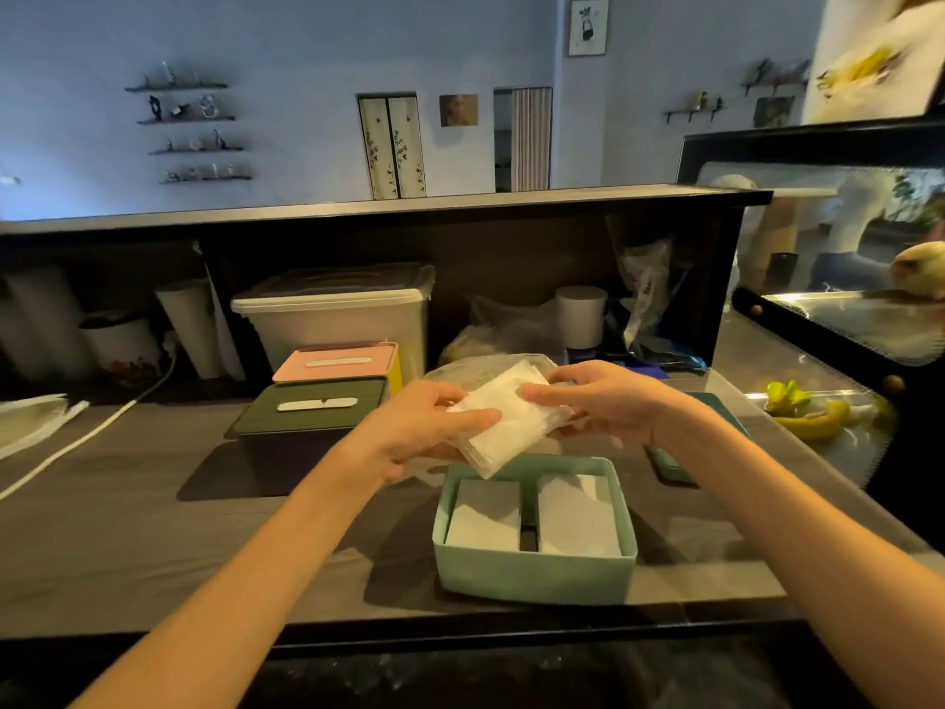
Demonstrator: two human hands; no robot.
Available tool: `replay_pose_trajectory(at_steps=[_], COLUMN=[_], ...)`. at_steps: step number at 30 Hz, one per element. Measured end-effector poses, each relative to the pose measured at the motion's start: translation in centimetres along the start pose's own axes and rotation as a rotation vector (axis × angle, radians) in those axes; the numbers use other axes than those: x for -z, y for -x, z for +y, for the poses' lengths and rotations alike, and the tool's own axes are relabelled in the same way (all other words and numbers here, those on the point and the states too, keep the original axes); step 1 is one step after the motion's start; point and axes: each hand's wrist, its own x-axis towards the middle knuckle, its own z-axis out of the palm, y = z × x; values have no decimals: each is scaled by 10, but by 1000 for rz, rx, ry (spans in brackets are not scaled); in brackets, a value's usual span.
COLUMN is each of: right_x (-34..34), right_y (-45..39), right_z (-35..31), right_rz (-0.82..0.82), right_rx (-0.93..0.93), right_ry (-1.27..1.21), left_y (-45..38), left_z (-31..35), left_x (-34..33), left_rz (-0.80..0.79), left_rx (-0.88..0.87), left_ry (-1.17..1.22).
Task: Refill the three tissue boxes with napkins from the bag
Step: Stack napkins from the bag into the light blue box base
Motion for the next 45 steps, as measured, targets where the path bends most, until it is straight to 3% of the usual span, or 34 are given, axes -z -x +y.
replay_pose_trajectory(at_steps=[4, 9, 22, 26, 32, 35, 40, 45], right_x=[-12, -22, -71, -81, -79, -63, -17, -5], right_y=[7, 17, 21, 18, 14, 14, -19, -75], right_z=[-10, -16, 20, 32, 31, 26, 28, 47], right_rz=[-27, -152, 284, 346, 323, 319, 438, 319], right_rx=[-36, -116, 108, 230, 263, 273, 199, 200], right_ry=[242, 314, 708, 748, 777, 759, 692, 776], left_y=[22, 41, 61, 56, 33, 23, -11, -64], left_z=[-3, -14, -18, -13, -16, -12, -11, -28], left_x=[0, -4, -19, -6, -3, 3, 20, 18], left_rz=[-28, 14, 175, 60, -99, -136, 65, 143], left_rx=[68, 5, -222, -179, -181, -171, -199, -130], left_ry=[-159, -506, -1112, -978, -1097, -1018, -780, -624])
